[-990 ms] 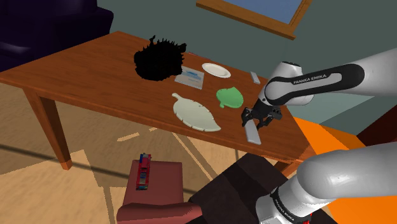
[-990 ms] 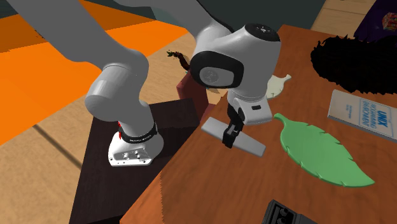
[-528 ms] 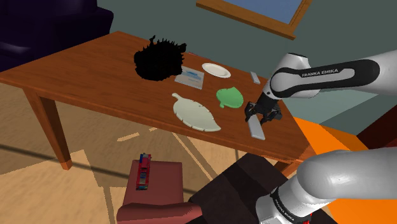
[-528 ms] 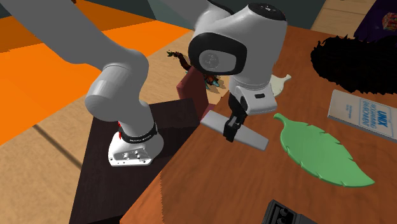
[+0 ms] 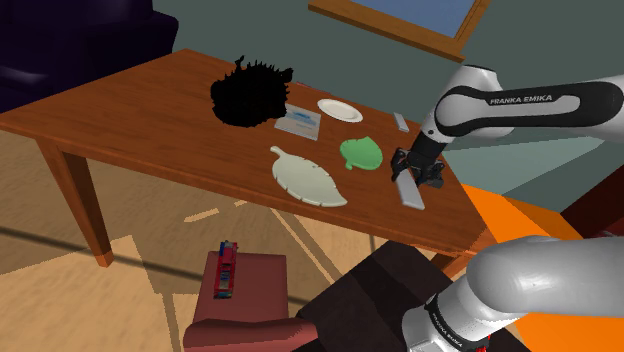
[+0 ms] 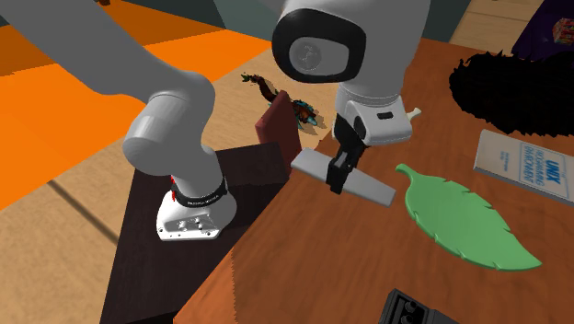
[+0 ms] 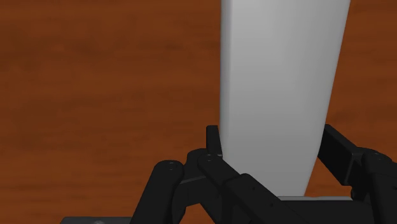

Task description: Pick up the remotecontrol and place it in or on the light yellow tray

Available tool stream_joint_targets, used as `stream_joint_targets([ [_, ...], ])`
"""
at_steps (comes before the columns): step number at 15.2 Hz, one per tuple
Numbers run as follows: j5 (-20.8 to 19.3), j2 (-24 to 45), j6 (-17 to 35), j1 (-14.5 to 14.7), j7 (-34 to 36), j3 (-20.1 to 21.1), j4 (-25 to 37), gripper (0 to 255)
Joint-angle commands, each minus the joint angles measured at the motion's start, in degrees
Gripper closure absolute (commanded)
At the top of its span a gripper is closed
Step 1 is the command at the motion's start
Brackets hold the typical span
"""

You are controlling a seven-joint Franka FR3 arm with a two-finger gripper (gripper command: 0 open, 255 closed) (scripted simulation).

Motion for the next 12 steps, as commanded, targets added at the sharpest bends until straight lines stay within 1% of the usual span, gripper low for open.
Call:
stream_joint_targets([
  [1,0.1,-0.9,-2.0,0.1,0.1,0.2,1.1,255],
  [4,0.2,-1.6,-3.9,0.1,0.1,0.3,2.3,255],
  [8,3.2,2.7,-2.7,3.3,5.4,4.6,5.3,255],
  [12,5.5,7.8,-1.7,6.0,10.4,8.6,9.3,255],
])
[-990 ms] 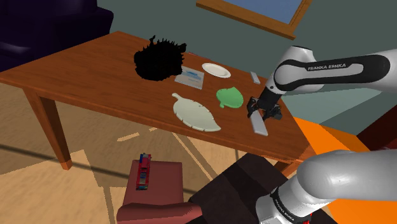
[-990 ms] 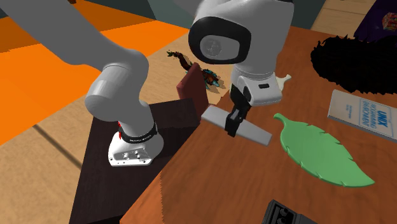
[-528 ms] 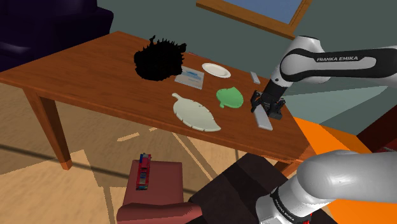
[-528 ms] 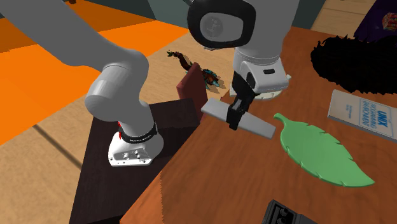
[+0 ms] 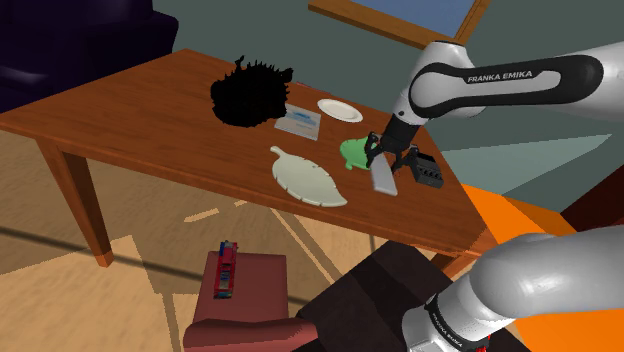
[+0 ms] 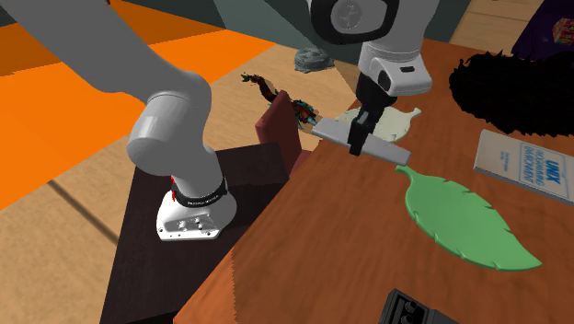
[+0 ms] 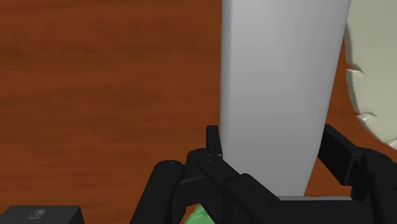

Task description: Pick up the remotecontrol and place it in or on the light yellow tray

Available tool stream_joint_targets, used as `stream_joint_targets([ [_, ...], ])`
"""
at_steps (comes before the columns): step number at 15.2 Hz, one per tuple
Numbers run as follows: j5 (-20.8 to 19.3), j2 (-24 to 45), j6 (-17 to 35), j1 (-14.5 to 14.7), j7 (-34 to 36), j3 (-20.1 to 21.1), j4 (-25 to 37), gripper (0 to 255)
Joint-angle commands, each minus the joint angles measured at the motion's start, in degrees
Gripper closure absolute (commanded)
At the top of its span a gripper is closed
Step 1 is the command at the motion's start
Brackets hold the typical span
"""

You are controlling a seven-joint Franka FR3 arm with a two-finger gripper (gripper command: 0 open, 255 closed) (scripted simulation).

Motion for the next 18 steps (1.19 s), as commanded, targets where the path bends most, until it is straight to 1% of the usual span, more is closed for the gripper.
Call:
stream_joint_targets([
  [1,0.9,2.5,0.5,1.1,2.4,1.8,2.1,255],
  [8,2.2,13.0,1.2,4.2,11.1,8.0,12.0,255],
  [15,0.2,25.0,0.1,6.9,20.0,13.0,25.0,255],
  [18,0.0,25.9,2.4,7.0,20.2,13.0,23.6,255],
])
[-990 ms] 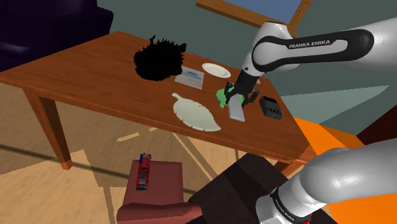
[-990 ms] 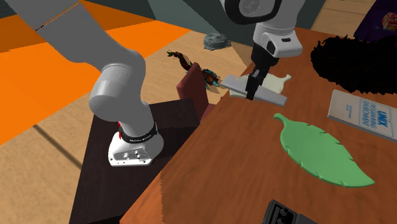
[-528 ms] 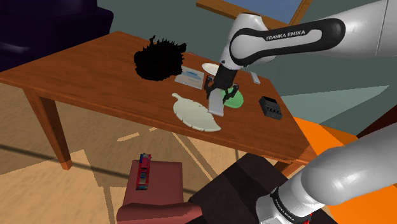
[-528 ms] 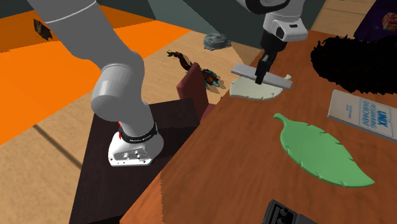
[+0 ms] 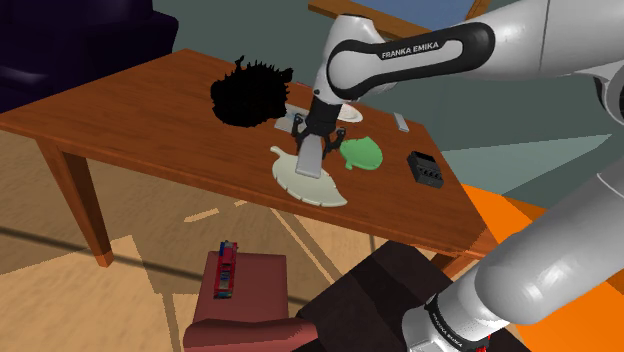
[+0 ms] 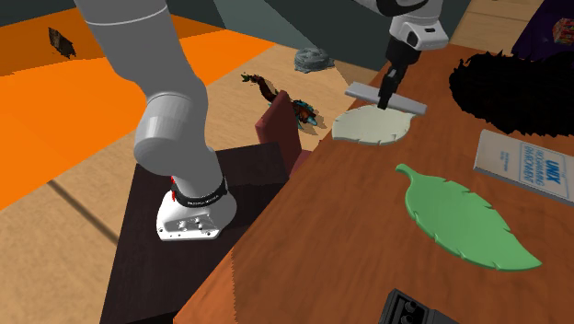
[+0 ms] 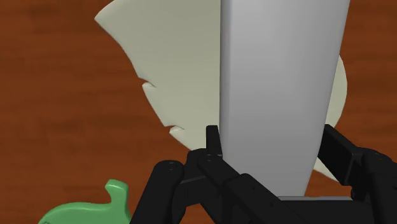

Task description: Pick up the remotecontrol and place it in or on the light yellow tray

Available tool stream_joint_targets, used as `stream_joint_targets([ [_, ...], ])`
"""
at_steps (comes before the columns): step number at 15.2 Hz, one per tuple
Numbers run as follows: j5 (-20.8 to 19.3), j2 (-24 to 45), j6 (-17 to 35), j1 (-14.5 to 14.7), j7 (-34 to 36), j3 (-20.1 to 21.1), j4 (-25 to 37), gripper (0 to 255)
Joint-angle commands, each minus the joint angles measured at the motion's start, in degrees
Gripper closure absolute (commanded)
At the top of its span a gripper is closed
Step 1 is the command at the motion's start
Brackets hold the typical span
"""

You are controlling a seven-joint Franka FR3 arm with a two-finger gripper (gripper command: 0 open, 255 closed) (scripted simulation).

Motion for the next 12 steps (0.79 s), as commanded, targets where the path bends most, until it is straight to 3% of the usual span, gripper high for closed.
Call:
stream_joint_targets([
  [1,-0.2,0.7,1.4,0.1,0.4,0.1,-0.7,255],
  [12,-1.4,4.6,8.8,0.2,1.3,0.2,-4.3,255],
])
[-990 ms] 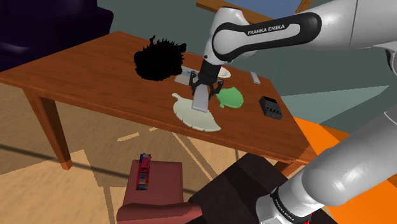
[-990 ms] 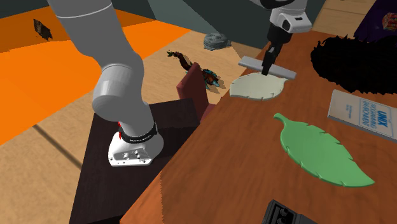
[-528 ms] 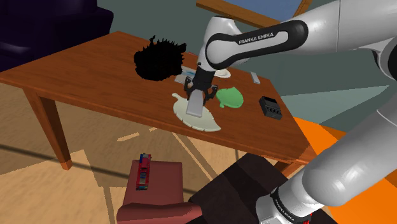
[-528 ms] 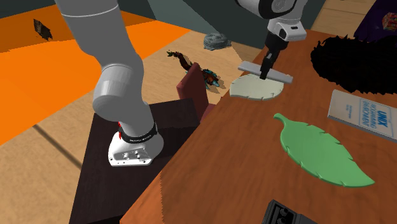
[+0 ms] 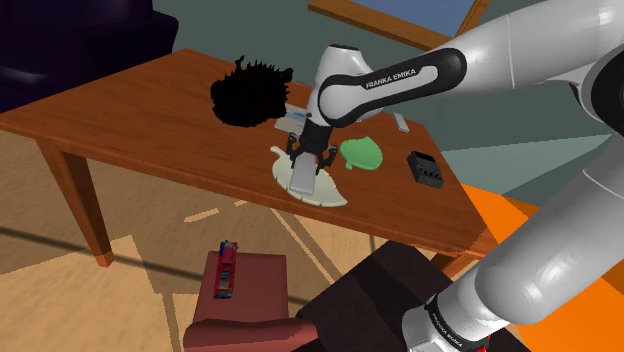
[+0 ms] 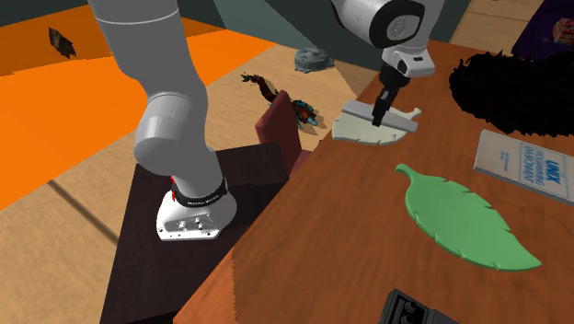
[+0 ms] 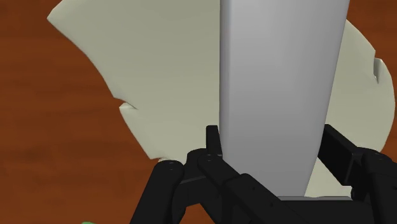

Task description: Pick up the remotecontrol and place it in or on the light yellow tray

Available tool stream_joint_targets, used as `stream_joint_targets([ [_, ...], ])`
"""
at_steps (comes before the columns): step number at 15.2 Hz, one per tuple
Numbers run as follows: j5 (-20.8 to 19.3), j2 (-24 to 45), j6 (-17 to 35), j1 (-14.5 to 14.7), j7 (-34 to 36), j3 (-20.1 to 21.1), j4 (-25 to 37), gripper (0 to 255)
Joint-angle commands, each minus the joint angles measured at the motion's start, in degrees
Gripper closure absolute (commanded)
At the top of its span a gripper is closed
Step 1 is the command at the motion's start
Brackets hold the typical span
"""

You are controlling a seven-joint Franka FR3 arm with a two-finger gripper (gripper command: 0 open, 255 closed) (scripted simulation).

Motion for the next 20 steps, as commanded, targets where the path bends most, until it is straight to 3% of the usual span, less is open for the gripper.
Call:
stream_joint_targets([
  [1,-0.1,0.1,0.3,0.0,0.0,0.0,-0.1,255],
  [6,-0.1,0.1,0.3,0.0,0.0,0.0,-0.1,255],
  [7,-0.1,0.1,0.3,0.0,0.0,0.0,-0.1,0],
  [12,-0.1,0.1,0.3,0.0,0.0,0.0,-0.1,0],
  [16,1.1,-3.5,-6.9,-0.1,-0.8,-0.1,3.5,0],
  [20,1.1,-3.5,-6.9,-0.1,-0.8,-0.1,3.5,0],
])
